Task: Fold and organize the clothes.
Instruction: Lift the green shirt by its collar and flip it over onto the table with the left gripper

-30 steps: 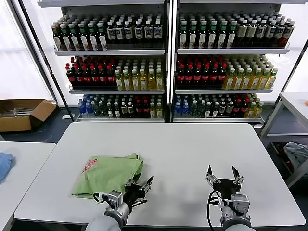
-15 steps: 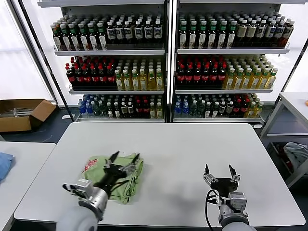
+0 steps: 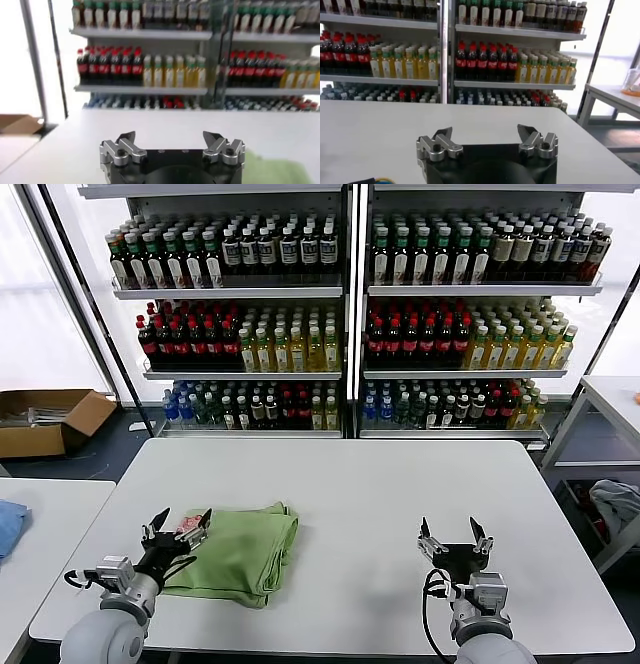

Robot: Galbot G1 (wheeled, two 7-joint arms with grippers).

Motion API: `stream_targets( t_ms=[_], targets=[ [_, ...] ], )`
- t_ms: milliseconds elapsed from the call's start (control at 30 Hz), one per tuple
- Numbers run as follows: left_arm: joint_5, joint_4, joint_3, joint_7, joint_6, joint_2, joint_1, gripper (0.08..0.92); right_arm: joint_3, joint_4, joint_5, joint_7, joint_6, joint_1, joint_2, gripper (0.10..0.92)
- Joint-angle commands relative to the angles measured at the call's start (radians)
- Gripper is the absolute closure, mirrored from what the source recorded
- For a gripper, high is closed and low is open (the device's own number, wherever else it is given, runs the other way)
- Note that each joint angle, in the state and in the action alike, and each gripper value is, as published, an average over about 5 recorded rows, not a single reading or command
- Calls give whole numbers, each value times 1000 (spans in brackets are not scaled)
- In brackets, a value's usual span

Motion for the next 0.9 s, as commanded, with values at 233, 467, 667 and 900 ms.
stream_targets(
  t_ms=[233, 467, 667, 900],
  targets=[
    [-23, 169, -40, 36, -8, 23, -9, 177, -8, 1, 0, -4, 0, 2, 1, 203],
    [-28, 180, -30, 49, -7, 21, -3, 177, -12, 4, -2, -6, 0, -4, 1, 203],
    [-30, 175, -14, 65, -5, 11, 4, 190, -14, 10, -3, -6, -2, -1, 3, 203],
    [-32, 177, -7, 85, -6, 7, 4, 364, -12, 10, -5, -7, 0, -6, 3, 203]
  ],
)
